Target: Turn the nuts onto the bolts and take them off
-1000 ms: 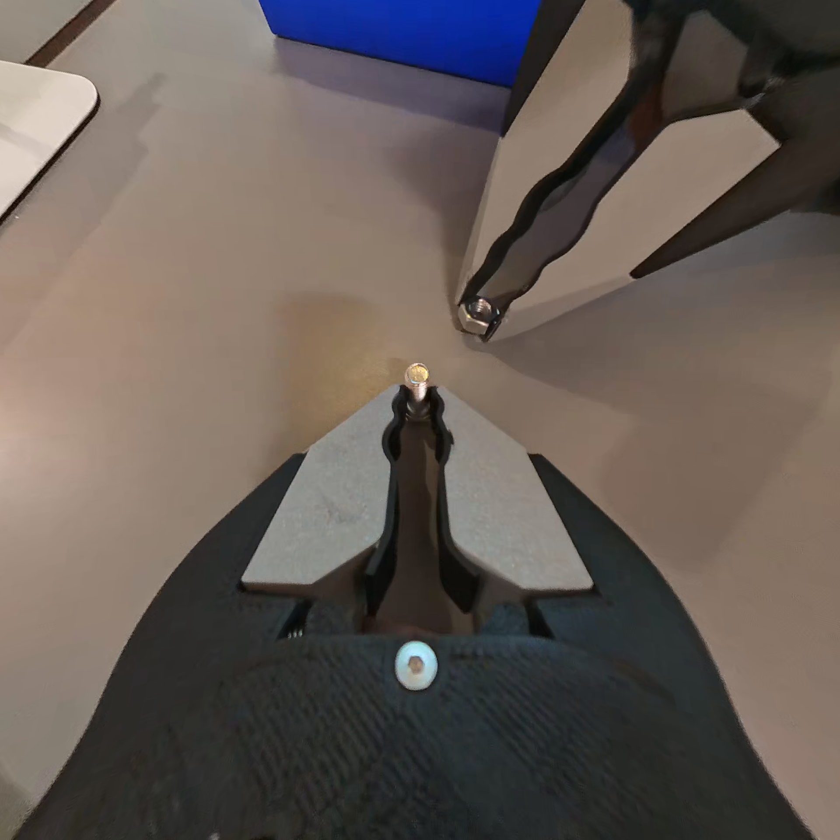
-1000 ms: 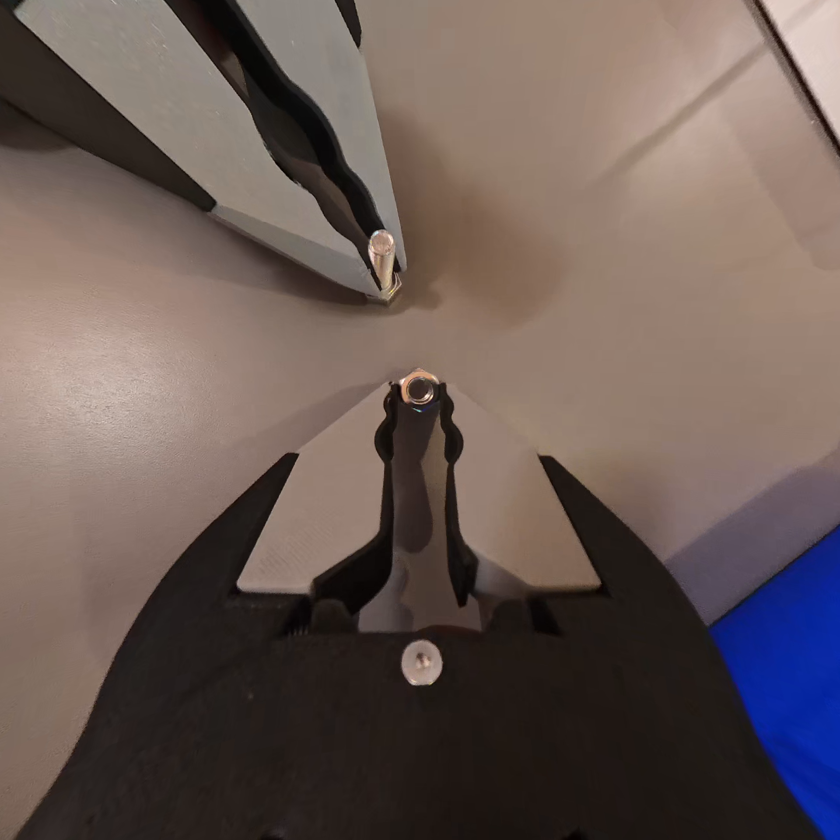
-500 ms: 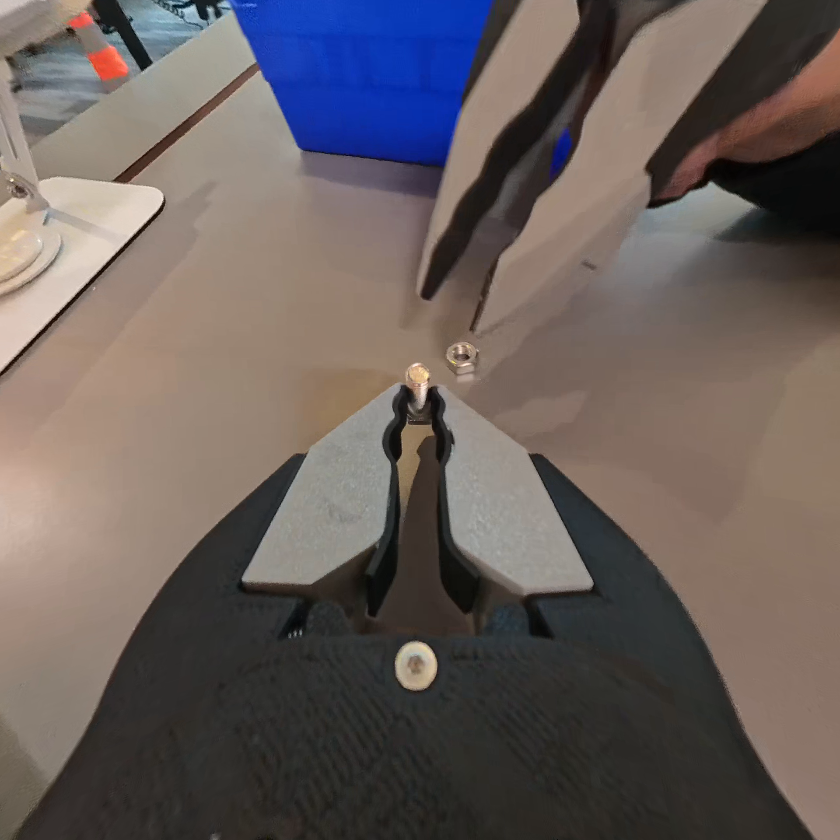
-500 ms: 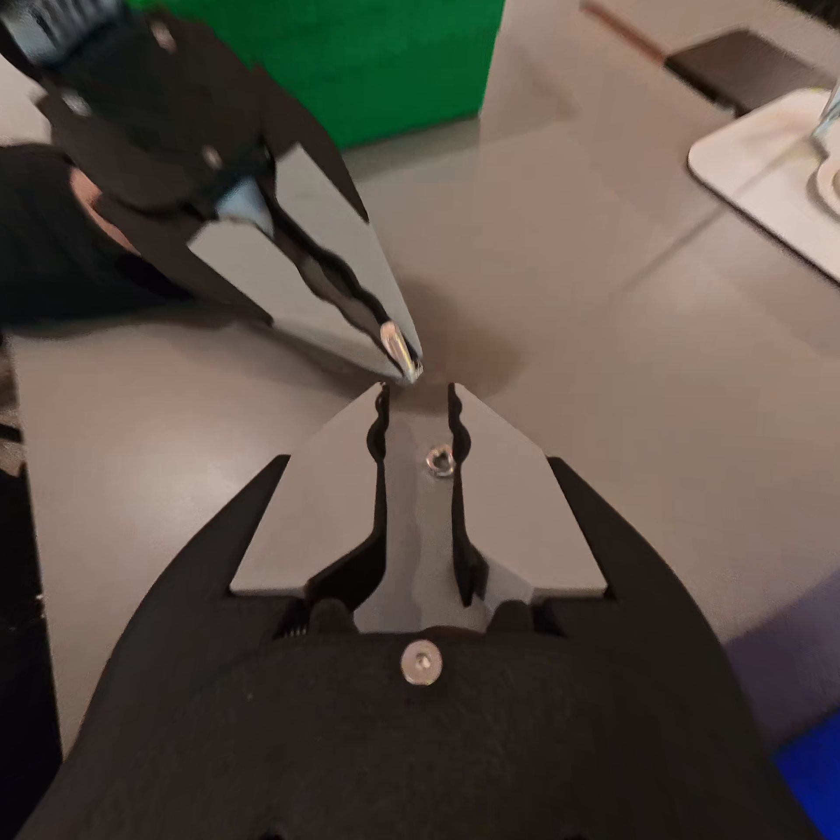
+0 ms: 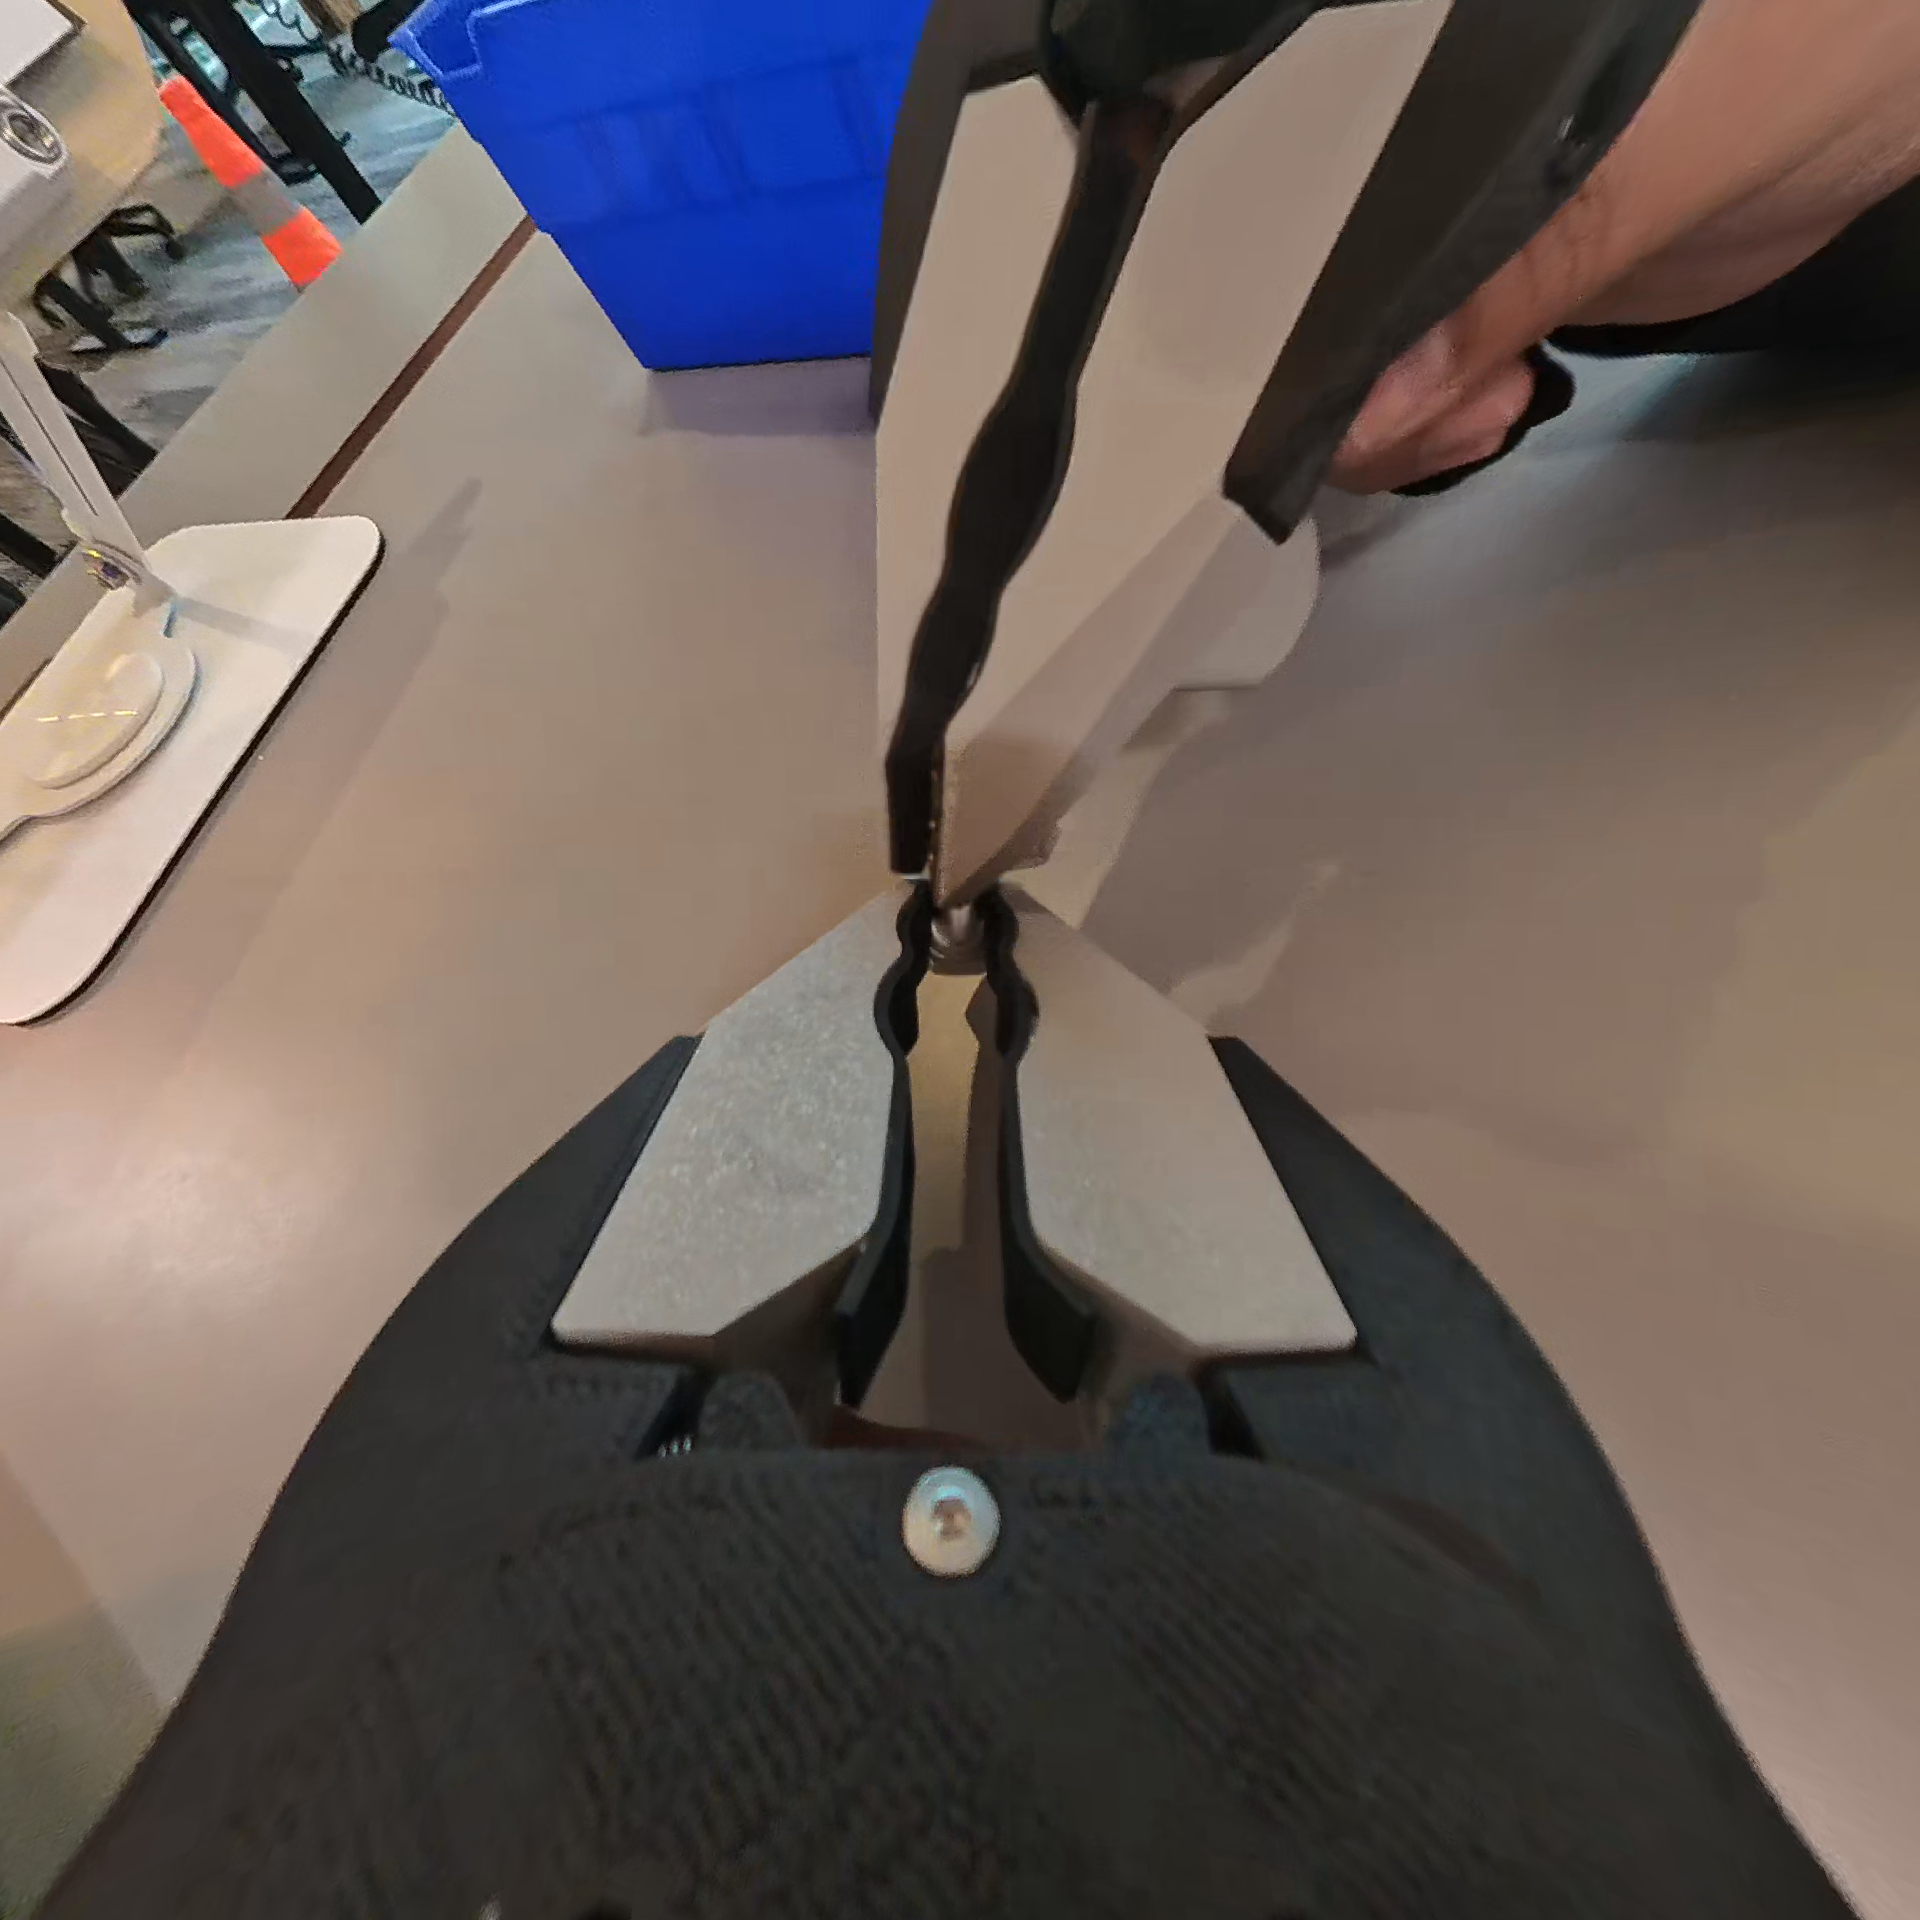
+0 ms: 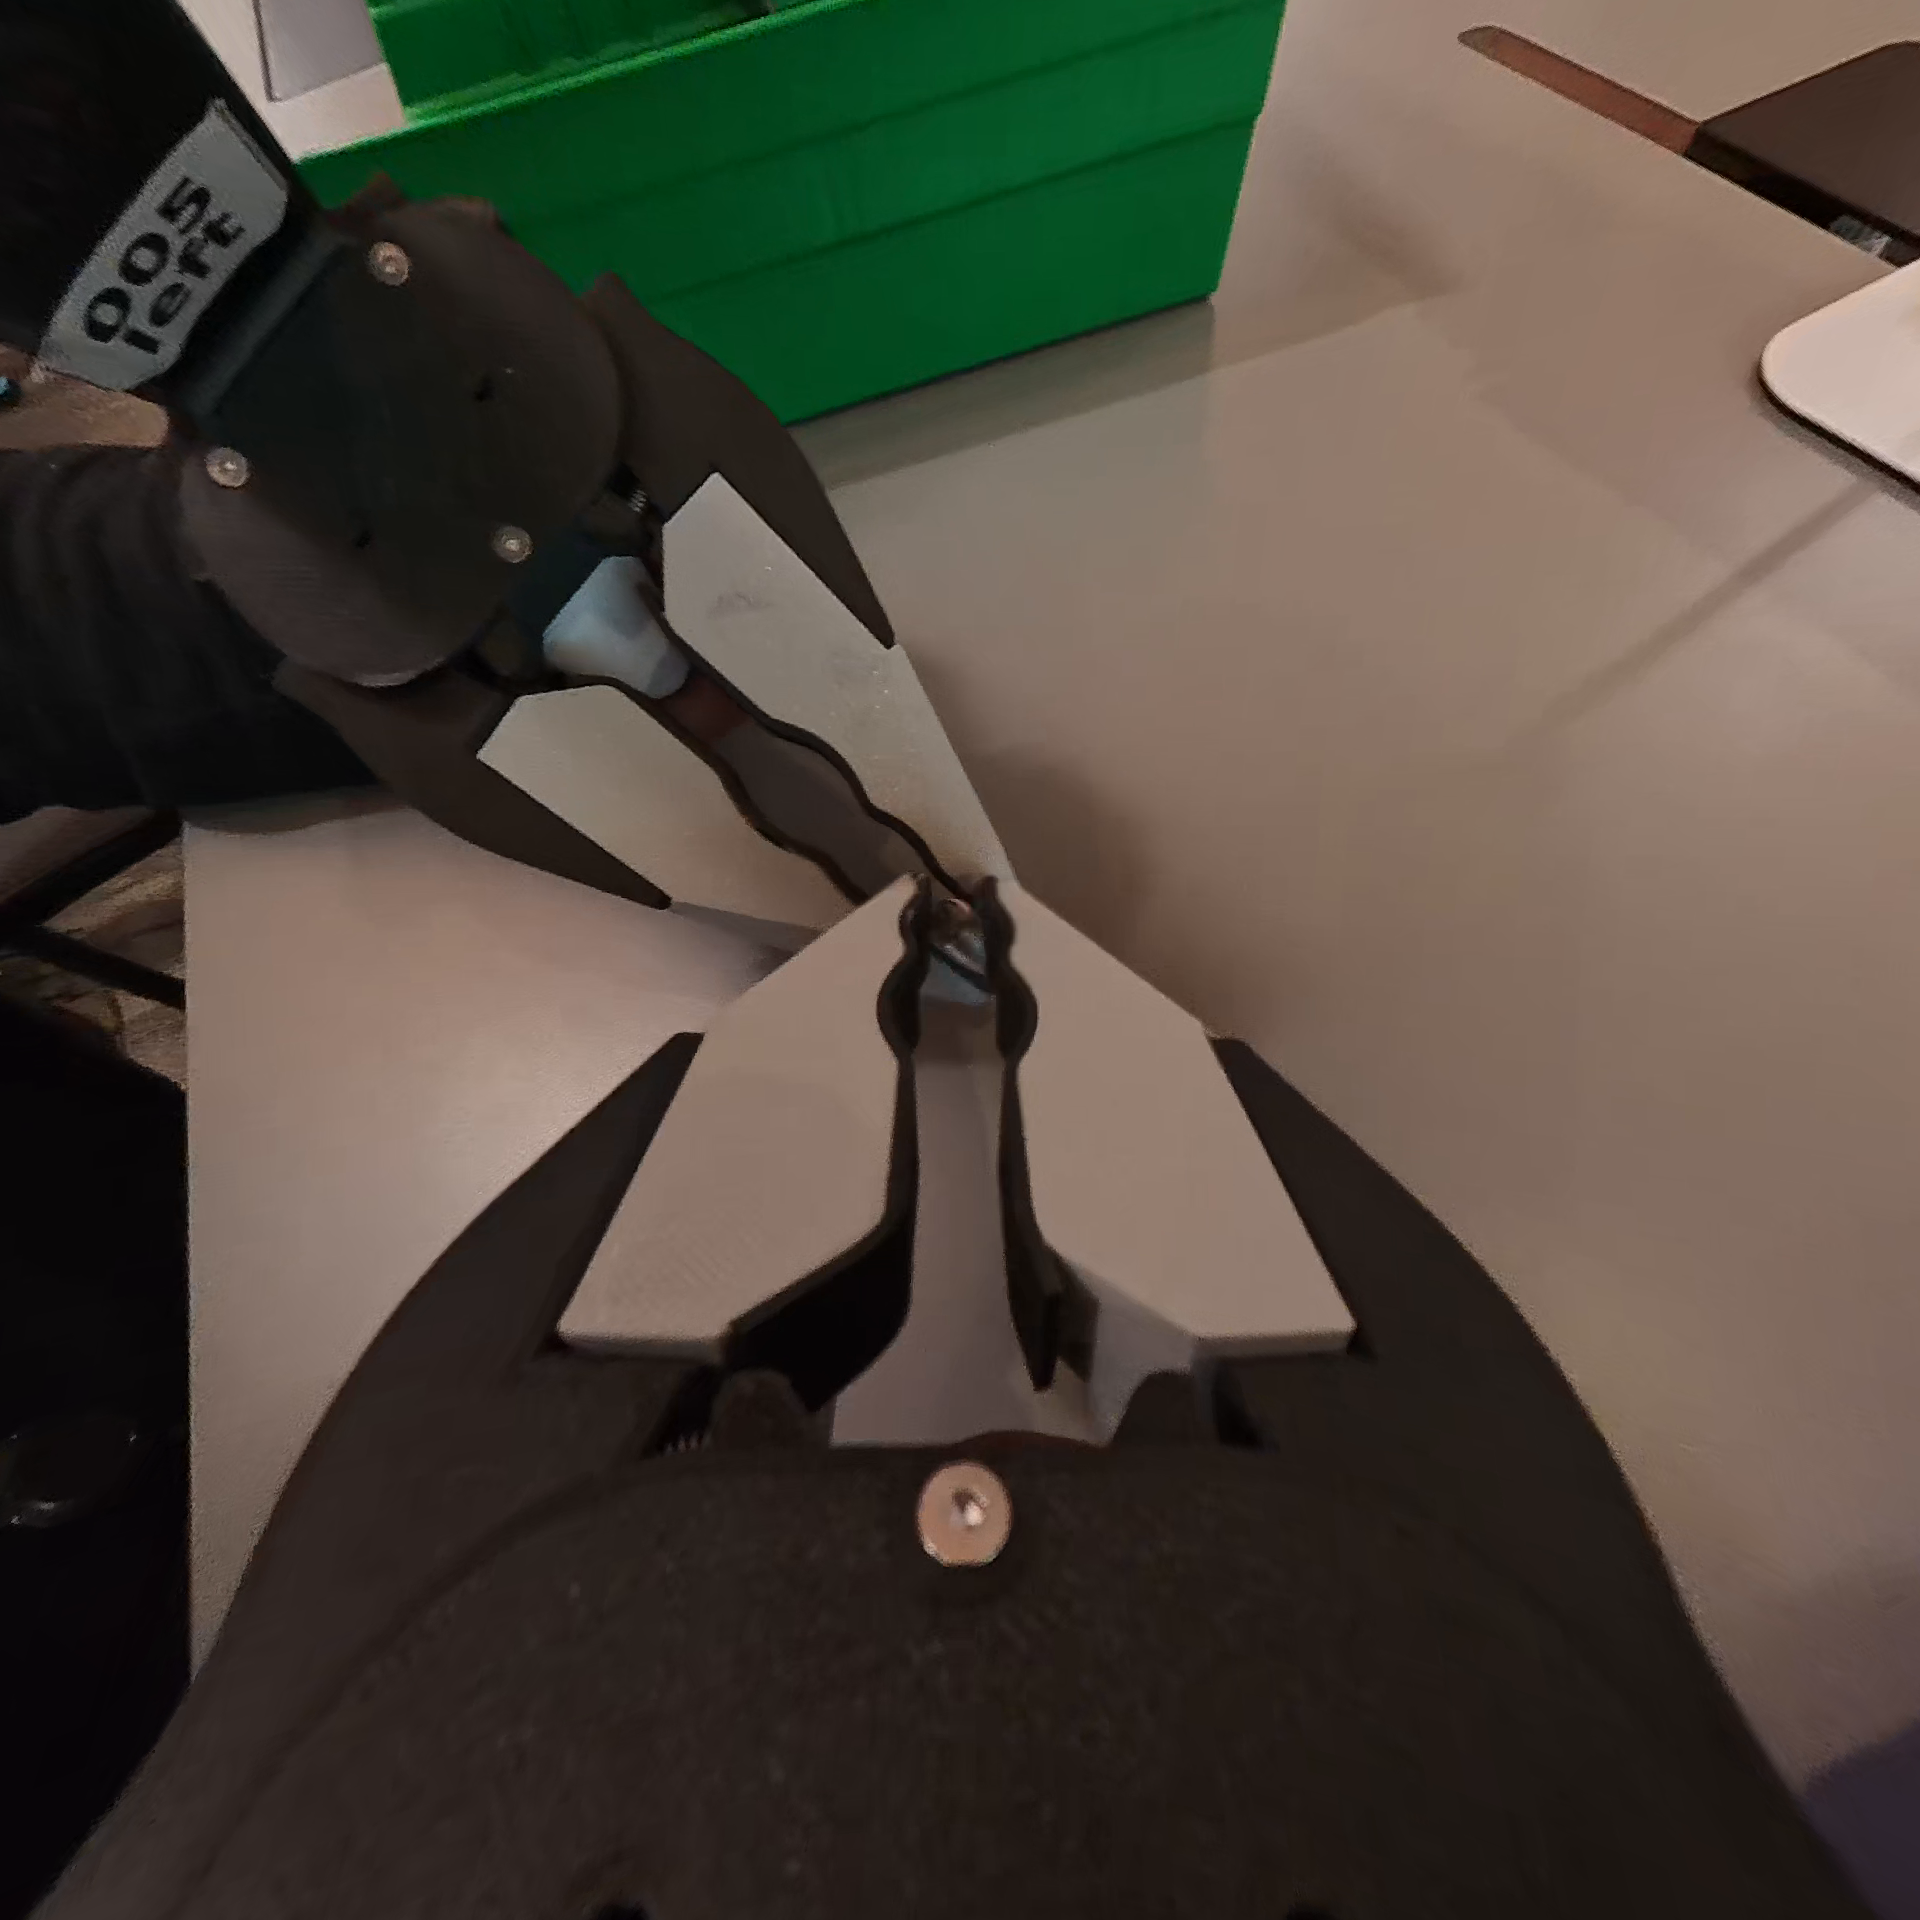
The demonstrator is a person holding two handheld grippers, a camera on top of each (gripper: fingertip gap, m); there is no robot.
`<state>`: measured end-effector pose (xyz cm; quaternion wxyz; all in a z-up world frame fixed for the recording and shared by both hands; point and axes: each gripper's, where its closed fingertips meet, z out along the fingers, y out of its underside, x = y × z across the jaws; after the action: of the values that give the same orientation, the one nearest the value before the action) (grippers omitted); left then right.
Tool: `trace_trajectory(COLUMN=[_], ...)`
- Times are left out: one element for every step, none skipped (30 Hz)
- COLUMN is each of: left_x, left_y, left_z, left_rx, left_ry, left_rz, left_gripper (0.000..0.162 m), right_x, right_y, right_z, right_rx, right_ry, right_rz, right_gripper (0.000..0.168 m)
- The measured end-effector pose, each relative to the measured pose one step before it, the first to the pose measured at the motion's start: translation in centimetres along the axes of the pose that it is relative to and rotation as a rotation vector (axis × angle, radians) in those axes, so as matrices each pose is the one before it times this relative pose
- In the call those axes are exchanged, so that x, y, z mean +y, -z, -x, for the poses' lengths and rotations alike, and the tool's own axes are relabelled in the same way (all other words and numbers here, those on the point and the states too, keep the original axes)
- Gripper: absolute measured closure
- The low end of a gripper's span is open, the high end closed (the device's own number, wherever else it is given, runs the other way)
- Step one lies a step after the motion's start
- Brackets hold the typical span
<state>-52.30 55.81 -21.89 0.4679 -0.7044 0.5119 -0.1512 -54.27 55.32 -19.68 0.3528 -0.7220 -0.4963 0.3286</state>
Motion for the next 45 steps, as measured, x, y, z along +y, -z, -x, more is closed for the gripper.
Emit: trace_trajectory(left_x=[0.033,-0.012,-0.054,-0.067,-0.069,-0.038,-0.058,-0.033,0.048,0.084,0.057,0.006,-0.02,-0.026,-0.041,-0.099,-0.166,-0.217,-0.257,-0.145,0.032,-0.006,-0.019,-0.035,-0.077,-0.06,0.013,0.09,0.147,0.269,-0.081,-0.072,-0.074,-0.021,-0.002,-0.009,-0.021,-0.067,-0.132,-0.097,0.065,0.147,-0.033,-0.253,-0.251], left_y=[-0.022,-0.005,0.035,0.055,0.078,0.08,0.064,0.031,-0.012,-0.015,-0.026,0.0,0.023,0.03,0.045,0.051,0.071,0.076,0.081,0.046,0.009,0.036,0.041,0.029,0.058,0.036,0.01,-0.006,-0.054,-0.112,0.005,0.041,0.023,0.004,0.004,0.029,0.024,0.052,0.053,0.051,0.04,0.045,0.167,0.253,0.259], left_z=[0.01,0.021,0.047,0.123,0.12,0.056,0.064,0.03,0.039,0.127,0.084,-0.024,0.096,0.083,0.065,0.03,0.014,-0.02,-0.038,-0.031,-0.008,0.043,-0.045,-0.021,0.035,0.021,-0.049,-0.027,0.06,0.089,0.037,-0.076,-0.125,-0.069,-0.037,-0.017,0.022,0.034,-0.011,0.032,0.202,0.373,0.418,0.48,0.467], left_rx=[-0.002,-0.0024,-0.0021,-0.0043,-0.0015,0.0047,0.0016,0.0004,-0.0022,-0.0098,-0.0051,0.0036,-0.0037,-0.0037,-0.0023,-0.0022,-0.0021,-0.0018,-0.0018,-0.0009,-0.0002,-0.0022,0.0043,0.0045,0.0009,0.0012,0.0056,0.0042,-0.0043,-0.0058,-0.0031,0.0037,0.0057,0.0039,0.004,0.0034,0.0016,0.0023,0.0085,0.0127,0.0091,0.003,0.0023,-0.0037,-0.0053], left_ry=[-0.0021,-0.0001,0.0009,0.0044,0.008,0.0093,0.0084,0.0047,-0.0006,-0.0041,-0.0021,0.0027,0.0036,0.0029,0.0015,-0.0014,-0.0041,-0.0054,-0.0051,-0.0015,-0.0026,-0.0039,0.0004,0.0058,0.0069,0.0064,0.0087,0.0071,0.0035,-0.0017,0.0,-0.0039,-0.0053,-0.0007,0.0041,0.0035,0.0025,0.0047,0.0136,0.0274,0.0338,0.0337,0.0339,0.0318,0.0271], left_rz=[0.0022,-0.0005,-0.0037,-0.0062,-0.006,-0.0049,-0.0057,-0.0036,0.0031,0.0045,0.0026,0.0004,-0.0019,-0.0023,-0.0033,-0.0067,-0.0098,-0.0114,-0.0126,-0.0056,0.0024,-0.002,-0.0034,-0.004,-0.0052,-0.0054,-0.0028,0.0024,0.0061,0.015,-0.0034,-0.0042,-0.0049,-0.0005,0.0028,0.0018,-0.0003,-0.0049,-0.0101,-0.0104,-0.0037,0.0001,-0.0089,-0.0241,-0.0241], left_gripper=[0.155,0.155,0.154,0.155,0.154,0.154,0.154,0.155,0.155,0.155,0.155,0.155,0.155,0.155,0.155,0.155,0.155,0.155,0.155,0.155,0.155,0.155,0.155,0.155,0.155,0.155,0.155,0.154,0.153,0.151,0.151,0.153,0.155,0.155,0.155,0.155,0.155,0.155,0.155,0.155,0.155,0.155,0.156,0.156,0.156], right_x=[0.071,0.021,-0.033,-0.086,-0.099,-0.018,0.043,0.012,-0.098,-0.127,-0.077,-0.058,-0.051,0.04,0.122,0.146,0.138,0.119,0.075,0.088,-0.076,-0.042,-0.024,-0.018,-0.081,-0.101,-0.01,0.084,0.001,-0.171,-0.128,-0.021,-0.061,0.017,0.017,-0.007,-0.012,-0.068,-0.102,-0.169,-0.262,-0.307,-0.262,-0.146,-0.002], right_y=[0.011,0.056,0.117,0.138,0.167,0.139,0.124,0.123,0.138,0.126,0.049,-0.005,-0.034,-0.049,-0.057,-0.069,-0.092,-0.114,-0.12,-0.109,-0.048,-0.025,-0.006,0.022,0.034,0.031,-0.004,-0.04,-0.031,0.049,0.034,0.002,0.06,0.056,0.025,0.011,0.003,0.021,0.056,0.103,0.172,0.271,0.313,0.316,0.261], right_z=[-0.021,-0.069,-0.099,-0.168,-0.265,-0.221,-0.222,-0.27,-0.109,0.096,0.265,0.109,-0.107,-0.131,-0.102,-0.138,-0.126,-0.022,0.06,0.186,0.368,-0.007,0.063,0.052,0.035,0.021,0.03,0.03,0.04,0.153,0.1,0.045,0.051,0.03,0.027,0.025,0.021,0.009,0.047,0.036,-0.11,-0.299,-0.399,-0.344,-0.331], right_rx=[0.0002,0.0025,0.0056,0.0094,0.013,0.0075,0.0042,0.0057,-0.0026,-0.0151,-0.026,-0.015,-0.0001,0.0023,0.0025,0.0063,0.0059,0.0023,-0.0023,-0.0085,-0.0174,0.0051,-0.0011,-0.002,-0.0003,-0.0009,-0.0046,-0.0067,-0.0065,-0.0115,-0.0083,-0.0057,-0.0046,-0.0029,-0.0011,-0.0007,-0.0018,-0.0017,-0.0032,-0.0009,0.0096,0.0208,0.0271,0.0217,0.0191], right_ry=[-0.0024,0.0015,0.004,0.0015,-0.0045,-0.006,-0.0095,-0.0125,-0.0098,-0.0089,-0.013,-0.0204,-0.0177,-0.0097,-0.0061,-0.0047,-0.0028,-0.002,0.0005,0.0034,0.0058,0.0071,0.0052,0.0021,0.0014,-0.0005,-0.0049,-0.007,-0.0044,-0.0047,-0.0067,-0.002,-0.0038,-0.0013,0.0017,0.0005,-0.0003,-0.0009,0.0002,0.0039,0.0051,0.0064,0.0082,0.0092,0.009], right_rz=[0.0035,0.0026,-0.0002,-0.0042,-0.0062,-0.0028,0.0005,-0.0017,-0.0099,-0.0095,-0.0069,-0.006,-0.0047,0.0016,0.0066,0.0068,0.0069,0.0073,0.0035,0.0038,-0.0043,-0.0022,-0.0019,0.0007,-0.0042,-0.0075,-0.0014,0.0031,-0.0017,-0.0117,-0.0081,-0.0019,-0.0035,0.0027,0.0019,-0.0007,0.0,-0.0037,-0.0062,-0.0086,-0.0145,-0.0158,-0.012,-0.004,0.0041], right_gripper=[0.163,0.163,0.163,0.164,0.164,0.165,0.165,0.167,0.168,0.168,0.168,0.168,0.162,0.155,0.149,0.147,0.145,0.145,0.147,0.155,0.161,0.161,0.161,0.162,0.162,0.162,0.162,0.162,0.162,0.162,0.162,0.162,0.162,0.162,0.162,0.162,0.162,0.162,0.162,0.162,0.162,0.16,0.157,0.155,0.153])
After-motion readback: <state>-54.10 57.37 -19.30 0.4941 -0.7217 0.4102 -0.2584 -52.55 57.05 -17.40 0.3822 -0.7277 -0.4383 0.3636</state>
